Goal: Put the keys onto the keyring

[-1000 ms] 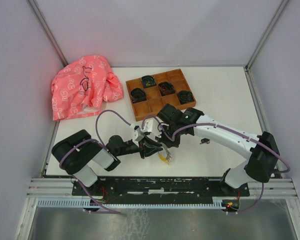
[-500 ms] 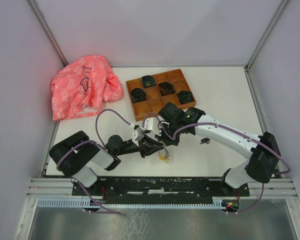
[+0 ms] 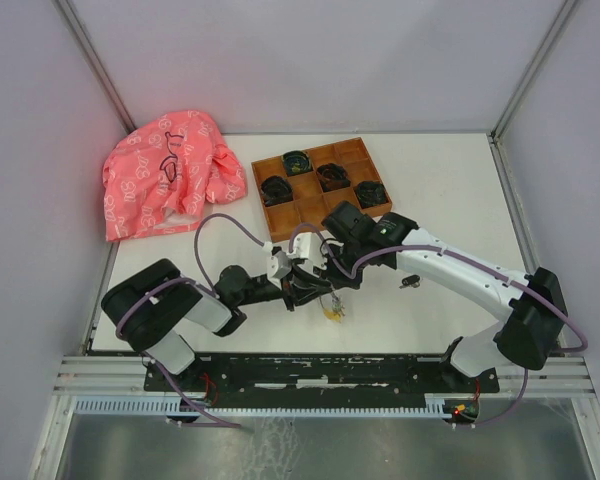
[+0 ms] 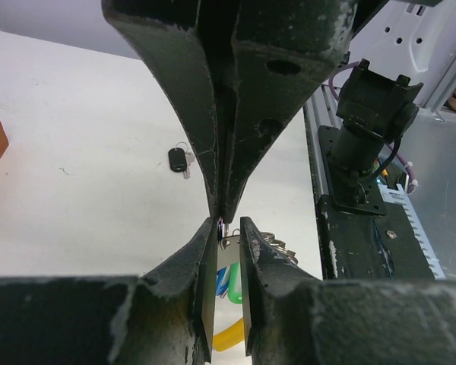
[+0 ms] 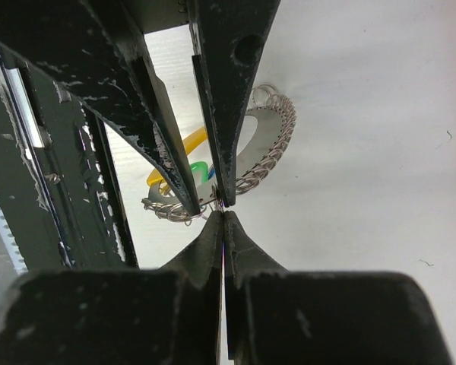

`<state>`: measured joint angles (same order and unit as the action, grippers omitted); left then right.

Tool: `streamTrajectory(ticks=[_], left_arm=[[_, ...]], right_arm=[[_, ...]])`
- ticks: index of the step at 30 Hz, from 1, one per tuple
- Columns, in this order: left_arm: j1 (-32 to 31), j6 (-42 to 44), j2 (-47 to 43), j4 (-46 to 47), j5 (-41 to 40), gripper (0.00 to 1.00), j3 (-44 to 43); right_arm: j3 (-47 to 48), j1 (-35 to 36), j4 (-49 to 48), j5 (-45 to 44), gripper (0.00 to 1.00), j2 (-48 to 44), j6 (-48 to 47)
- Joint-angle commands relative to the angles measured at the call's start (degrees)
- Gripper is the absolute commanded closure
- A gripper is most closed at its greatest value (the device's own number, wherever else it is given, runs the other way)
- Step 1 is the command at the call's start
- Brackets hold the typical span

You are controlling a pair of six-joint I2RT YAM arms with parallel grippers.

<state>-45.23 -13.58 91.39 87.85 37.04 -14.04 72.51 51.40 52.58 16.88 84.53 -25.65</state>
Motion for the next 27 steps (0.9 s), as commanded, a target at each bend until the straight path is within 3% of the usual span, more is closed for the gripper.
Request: streamTrajectory(ticks=[1, 17, 24, 27], left_arm=[[-0.6, 2.2, 1.9, 11.2, 2.0, 0.77, -2.2], [-0.6, 0.8, 4.2, 11.2, 2.1, 0.84, -3.4], [-0.6, 0.1, 3.2, 11.3, 2.2, 0.97, -3.7], [-0.6, 0.2, 2.4, 11.2, 1.5, 0.97, -3.3]], right_arm=[[0.8, 0.2, -1.6, 1.5, 0.99, -1.9, -1.9], [0.2, 0.1, -3.0, 2.9, 0.99, -2.7, -2.5], [-0.3, 0.1, -2.7, 2.5, 0.99, -2.1, -2.4], [-1.9, -0.4, -5.0, 1.7, 0.92, -3.7, 0.1]])
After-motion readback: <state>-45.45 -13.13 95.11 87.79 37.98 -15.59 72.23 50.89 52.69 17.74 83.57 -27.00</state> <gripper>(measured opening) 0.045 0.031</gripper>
